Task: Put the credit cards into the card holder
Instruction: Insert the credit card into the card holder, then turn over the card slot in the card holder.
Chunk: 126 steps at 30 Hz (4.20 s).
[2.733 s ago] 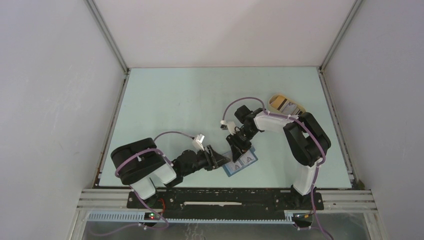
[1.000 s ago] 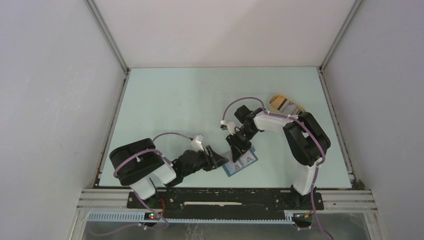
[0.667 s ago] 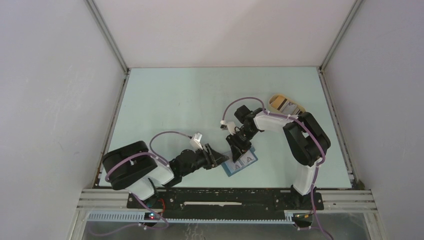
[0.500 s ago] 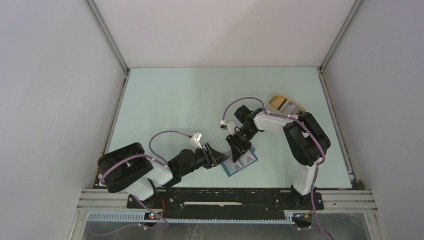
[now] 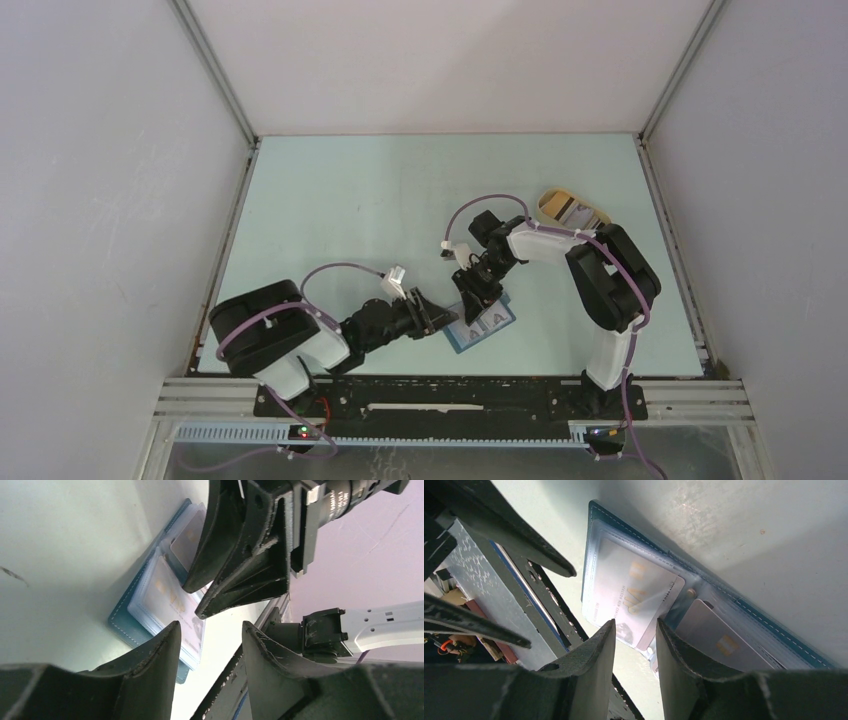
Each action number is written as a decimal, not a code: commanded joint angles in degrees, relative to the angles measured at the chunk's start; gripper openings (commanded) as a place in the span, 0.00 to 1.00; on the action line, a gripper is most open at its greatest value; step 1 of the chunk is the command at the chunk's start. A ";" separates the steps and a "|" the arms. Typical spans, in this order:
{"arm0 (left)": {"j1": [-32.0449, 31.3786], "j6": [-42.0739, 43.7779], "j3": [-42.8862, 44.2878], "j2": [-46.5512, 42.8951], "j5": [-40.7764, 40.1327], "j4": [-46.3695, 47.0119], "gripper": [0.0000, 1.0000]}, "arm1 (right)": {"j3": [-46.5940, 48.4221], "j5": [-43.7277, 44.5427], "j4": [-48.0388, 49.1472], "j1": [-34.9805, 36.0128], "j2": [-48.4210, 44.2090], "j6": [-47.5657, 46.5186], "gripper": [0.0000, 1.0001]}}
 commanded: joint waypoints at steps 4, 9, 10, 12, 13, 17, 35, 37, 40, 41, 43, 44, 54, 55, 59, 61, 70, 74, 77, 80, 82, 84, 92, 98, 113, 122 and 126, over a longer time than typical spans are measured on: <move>-0.29 -2.26 2.02 5.92 2.06 8.69 0.51 | 1.33 1.10 -0.67 -0.11 1.08 -0.43 0.44; -0.33 -2.51 1.70 7.01 1.65 9.06 0.51 | 1.40 1.18 -0.69 -0.14 1.08 -0.42 0.44; -0.32 -2.53 1.41 6.97 1.43 9.01 0.51 | 1.41 1.19 -0.71 -0.12 1.08 -0.41 0.45; -0.29 -2.51 1.04 7.02 1.18 9.00 0.51 | 1.39 1.19 -0.66 -0.14 1.08 -0.41 0.45; -0.27 -2.51 0.99 7.10 1.15 8.99 0.51 | 1.38 1.19 -0.71 -0.12 1.15 -0.38 0.45; -0.27 -2.51 1.19 8.11 1.23 9.14 0.51 | 1.38 1.19 -0.68 -0.12 1.13 -0.48 0.45; -0.18 -2.73 -0.38 8.55 0.97 9.41 0.50 | 1.41 1.28 -0.79 -0.20 1.26 -0.39 0.45; -0.18 -2.67 -0.82 7.78 0.97 9.20 0.51 | 1.40 1.27 -0.80 -0.20 1.37 -0.35 0.45; -0.18 -2.44 -1.09 6.92 0.95 8.53 0.50 | 1.51 1.37 -0.87 -0.10 1.39 -0.48 0.45; -0.20 -2.34 -1.09 6.77 0.97 8.41 0.50 | 1.50 1.37 -0.85 -0.11 1.39 -0.48 0.45; -0.19 -2.34 -1.10 6.66 0.97 8.30 0.51 | 1.49 1.36 -0.89 -0.11 1.42 -0.48 0.45; -0.18 -2.33 -1.11 6.66 0.97 8.35 0.51 | 1.48 1.32 -0.96 -0.11 1.39 -0.47 0.45; -0.23 -2.51 -1.18 7.38 0.18 7.99 0.51 | 1.54 1.38 -0.97 -0.19 1.42 -0.48 0.45; -0.23 -2.45 -1.31 7.24 -0.55 7.78 0.51 | 1.49 1.35 -0.91 -0.20 1.43 -0.48 0.45; -0.18 -2.43 -1.63 6.69 -0.95 7.05 0.51 | 1.47 1.46 -0.95 -0.18 1.43 -0.48 0.45; -0.22 -2.26 -1.64 6.58 -0.96 6.62 0.51 | 1.47 1.46 -0.97 -0.12 1.51 -0.46 0.45; -0.02 -2.89 -0.71 10.21 -0.52 8.74 0.51 | 1.52 1.37 -0.94 -0.20 1.50 -0.44 0.45; 0.52 -3.26 -0.40 11.67 -0.18 9.75 0.51 | 1.52 1.28 -0.98 -0.20 1.44 -0.52 0.45; 0.84 -3.61 -0.06 12.50 0.13 11.12 0.51 | 1.52 1.19 -0.93 -0.14 1.52 -0.57 0.45; 1.41 -3.89 0.82 13.16 0.36 11.51 0.51 | 1.50 1.19 -0.98 -0.12 1.52 -0.57 0.45; 1.86 -4.10 1.61 13.57 2.11 11.60 0.50 | 1.54 1.18 -0.99 -0.11 1.48 -0.57 0.45; 2.30 -4.29 1.99 13.92 2.48 11.60 0.49 | 1.51 1.13 -1.03 -0.13 1.44 -0.65 0.45; 3.12 -3.94 3.29 14.35 4.41 12.59 0.38 | 2.35 -2.23 -2.69 -1.05 -0.85 -2.27 0.53; 3.79 -3.50 4.89 14.09 5.94 12.66 0.38 | 2.69 -6.47 -4.13 -4.28 -5.03 -3.76 0.54; 4.53 2.52 16.57 12.84 9.22 -2.58 0.41 | 5.08 -12.37 -11.48 -16.52 -14.49 -13.16 0.50; 5.72 7.06 24.91 17.12 13.48 -10.01 0.44 | 3.75 -13.27 -11.16 -24.24 -24.01 -14.21 0.50; 6.31 10.68 24.35 13.70 15.23 -10.17 0.45 | 3.33 -14.15 -10.56 -27.96 -29.51 -15.26 0.50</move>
